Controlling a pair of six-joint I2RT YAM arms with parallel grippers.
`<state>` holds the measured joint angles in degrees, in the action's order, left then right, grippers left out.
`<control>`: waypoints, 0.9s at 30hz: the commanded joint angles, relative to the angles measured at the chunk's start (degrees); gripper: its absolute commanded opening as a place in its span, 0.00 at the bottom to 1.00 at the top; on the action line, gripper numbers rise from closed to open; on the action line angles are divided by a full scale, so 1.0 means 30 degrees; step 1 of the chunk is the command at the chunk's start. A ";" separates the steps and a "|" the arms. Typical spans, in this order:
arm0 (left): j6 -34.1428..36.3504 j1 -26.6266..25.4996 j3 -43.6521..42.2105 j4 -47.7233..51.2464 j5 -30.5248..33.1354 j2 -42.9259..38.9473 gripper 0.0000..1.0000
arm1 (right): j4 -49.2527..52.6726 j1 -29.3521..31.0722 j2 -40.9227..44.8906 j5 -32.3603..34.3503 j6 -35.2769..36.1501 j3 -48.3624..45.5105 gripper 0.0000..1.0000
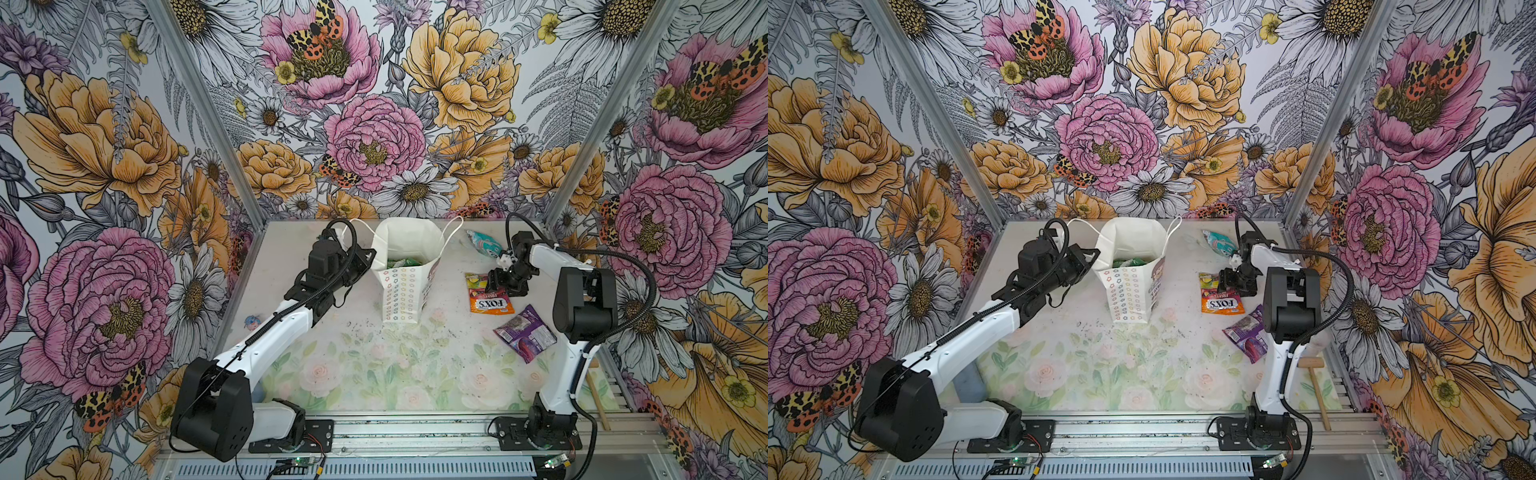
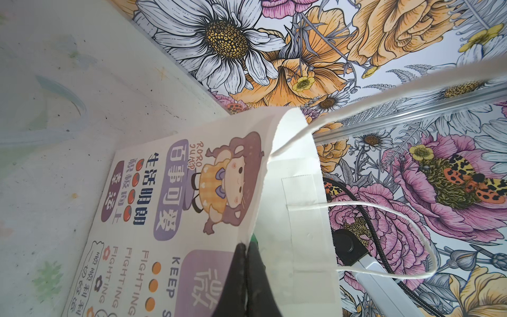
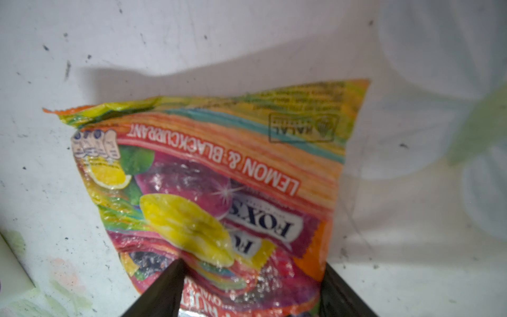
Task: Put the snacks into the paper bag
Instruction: 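Lower the right gripper onto the orange Fox's packet and close it, then lift the orange Fox's packet with the right gripper off the table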
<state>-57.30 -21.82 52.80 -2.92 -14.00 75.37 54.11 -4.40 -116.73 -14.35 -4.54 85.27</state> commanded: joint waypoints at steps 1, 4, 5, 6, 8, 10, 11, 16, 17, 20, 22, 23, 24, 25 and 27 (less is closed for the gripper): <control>-0.0149 0.0197 0.0097 -0.0229 0.0188 0.0085 0.00 | -0.0106 0.0142 -0.0091 0.0301 0.0266 -0.0388 0.72; -0.0149 0.0185 0.0097 -0.0229 0.0184 0.0100 0.00 | -0.0113 0.0120 0.0032 0.0295 0.0253 -0.0439 0.68; -0.0149 0.0188 0.0097 -0.0230 0.0200 0.0100 0.00 | -0.0106 0.0142 0.0060 0.0300 0.0270 -0.0431 0.67; -0.0149 0.0156 0.0092 -0.0229 0.0197 0.0100 0.00 | -0.0102 0.0143 0.0063 0.0330 0.0240 -0.0445 0.66; -0.0149 0.0188 0.0084 -0.0229 0.0210 0.0071 0.00 | -0.0103 0.0131 0.0099 0.0330 0.0199 -0.0431 0.61; -0.0149 0.0177 0.0091 -0.0229 0.0209 0.0071 0.00 | -0.0080 0.0122 0.0164 0.0272 0.0177 -0.0417 0.56; -0.0149 0.0186 0.0058 -0.0229 0.0214 0.0071 0.00 | -0.0077 0.0123 0.0186 0.0203 0.0159 -0.0417 0.53; -0.0178 0.0184 0.0038 -0.0229 0.0241 0.0047 0.00 | -0.0080 0.0132 0.0423 -0.0137 0.0012 -0.0418 0.41; -0.0178 0.0185 0.0038 -0.0229 0.0246 0.0047 0.00 | -0.0079 0.0143 0.0441 -0.0175 -0.0038 -0.0417 0.39; -0.0178 0.0170 0.0039 -0.0229 0.0193 0.0027 0.00 | -0.0077 0.0137 0.0672 -0.0272 -0.0268 -0.0417 0.33; -0.0178 0.0155 0.0016 -0.0243 0.0206 -0.0010 0.00 | -0.0084 0.0102 0.0862 -0.0470 -0.0405 -0.0402 0.30; -0.0178 0.0156 0.0020 -0.0229 0.0210 -0.0017 0.00 | -0.0077 0.0087 0.0959 -0.0602 -0.0507 -0.0417 0.29; -0.0178 0.0152 -0.0005 -0.0229 0.0242 -0.0043 0.00 | -0.0084 0.0065 0.1020 -0.0785 -0.0575 -0.0415 0.27; -0.0178 0.0137 -0.0020 -0.0229 0.0244 -0.0074 0.00 | -0.0077 0.0035 0.1106 -0.0891 -0.0639 -0.0417 0.26; -0.0178 0.0149 -0.0071 -0.0229 0.0244 -0.0105 0.00 | -0.0058 -0.0022 0.1318 -0.1061 -0.0803 -0.0417 0.22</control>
<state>-57.30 -21.82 52.80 -3.05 -14.00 75.40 53.93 -4.40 -115.22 -16.80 -5.76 84.58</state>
